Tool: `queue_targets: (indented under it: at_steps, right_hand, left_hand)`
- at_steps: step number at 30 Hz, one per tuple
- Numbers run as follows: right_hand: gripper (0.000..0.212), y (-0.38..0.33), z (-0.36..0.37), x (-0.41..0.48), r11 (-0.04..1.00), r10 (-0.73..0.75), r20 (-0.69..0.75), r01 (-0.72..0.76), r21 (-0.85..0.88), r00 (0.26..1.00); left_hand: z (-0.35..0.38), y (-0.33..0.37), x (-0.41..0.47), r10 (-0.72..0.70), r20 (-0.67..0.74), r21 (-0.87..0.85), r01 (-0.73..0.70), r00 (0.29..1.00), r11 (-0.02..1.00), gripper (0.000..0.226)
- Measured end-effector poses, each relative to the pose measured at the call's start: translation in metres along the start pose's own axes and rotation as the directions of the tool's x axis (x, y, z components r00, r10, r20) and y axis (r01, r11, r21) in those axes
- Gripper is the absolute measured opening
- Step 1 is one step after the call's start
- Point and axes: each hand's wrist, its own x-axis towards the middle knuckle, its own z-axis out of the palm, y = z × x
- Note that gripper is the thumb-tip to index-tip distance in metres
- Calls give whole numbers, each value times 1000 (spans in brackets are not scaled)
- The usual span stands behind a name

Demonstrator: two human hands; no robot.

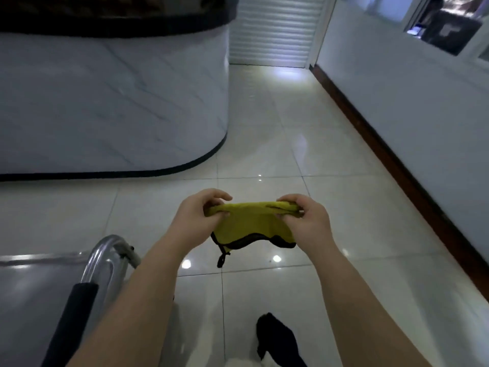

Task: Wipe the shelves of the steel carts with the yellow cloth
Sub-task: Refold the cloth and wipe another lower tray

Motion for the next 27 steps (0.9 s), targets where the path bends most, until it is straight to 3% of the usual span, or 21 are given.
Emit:
queue_targets:
  at_steps: [5,11,16,21,27]
  right_hand:
    - [41,-22,64,143,995,-104,350,101,26,931]
    - [44,-63,182,243,976,-212,615,198,91,759]
    - [40,-97,291,296,951,-279,750,282,128,600]
    - [32,-141,375,359,943,-282,821,301,142,496]
    - [29,-194,466,437,896,-368,847,390,214,383]
  left_hand:
    - [-36,-32,55,-169,-345,-51,161,923,986,43]
    - [-89,-69,92,-306,-691,-117,317,655,941,38]
    - [-158,-109,119,-350,-787,-156,384,508,910,36]
    - [-234,-135,170,-416,-825,-295,336,384,895,37]
    - [-313,-155,245,-380,-887,-291,321,262,901,35]
